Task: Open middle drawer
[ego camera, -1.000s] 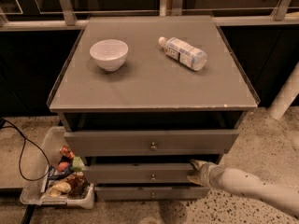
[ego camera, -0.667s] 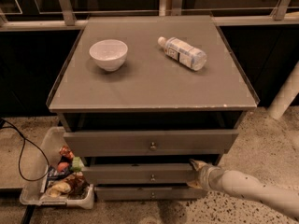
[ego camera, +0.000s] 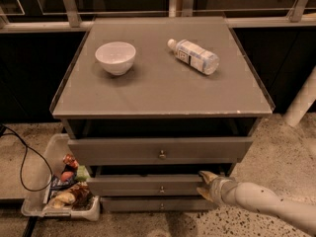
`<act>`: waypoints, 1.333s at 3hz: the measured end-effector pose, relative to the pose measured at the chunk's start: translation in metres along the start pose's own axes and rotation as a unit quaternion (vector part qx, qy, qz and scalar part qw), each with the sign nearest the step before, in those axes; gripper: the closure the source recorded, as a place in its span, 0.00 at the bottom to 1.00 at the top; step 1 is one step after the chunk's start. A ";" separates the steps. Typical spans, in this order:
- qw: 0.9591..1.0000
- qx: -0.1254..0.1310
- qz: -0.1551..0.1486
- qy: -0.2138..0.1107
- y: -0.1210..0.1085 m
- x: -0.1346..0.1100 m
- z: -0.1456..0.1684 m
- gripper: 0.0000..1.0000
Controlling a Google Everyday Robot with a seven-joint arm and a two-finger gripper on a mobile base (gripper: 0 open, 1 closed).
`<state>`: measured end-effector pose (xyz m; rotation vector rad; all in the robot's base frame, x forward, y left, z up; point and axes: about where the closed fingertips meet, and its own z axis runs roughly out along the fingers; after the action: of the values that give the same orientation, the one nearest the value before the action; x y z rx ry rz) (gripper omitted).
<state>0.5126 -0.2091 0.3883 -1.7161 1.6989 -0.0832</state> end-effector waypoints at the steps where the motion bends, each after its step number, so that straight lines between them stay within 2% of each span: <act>1: 1.000 0.000 0.000 0.000 -0.003 -0.002 -0.004 1.00; 2: 1.000 0.000 0.000 0.000 -0.004 -0.003 -0.006 1.00; 3: 1.000 0.000 0.000 0.000 -0.004 -0.003 -0.006 0.84; 4: 1.000 0.000 0.000 0.000 -0.004 -0.003 -0.006 0.60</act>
Offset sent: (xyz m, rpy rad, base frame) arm -0.3866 -0.1069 0.0109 0.1633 0.0080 0.0628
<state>0.5130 -0.2096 0.3957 -1.7162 1.6988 -0.0830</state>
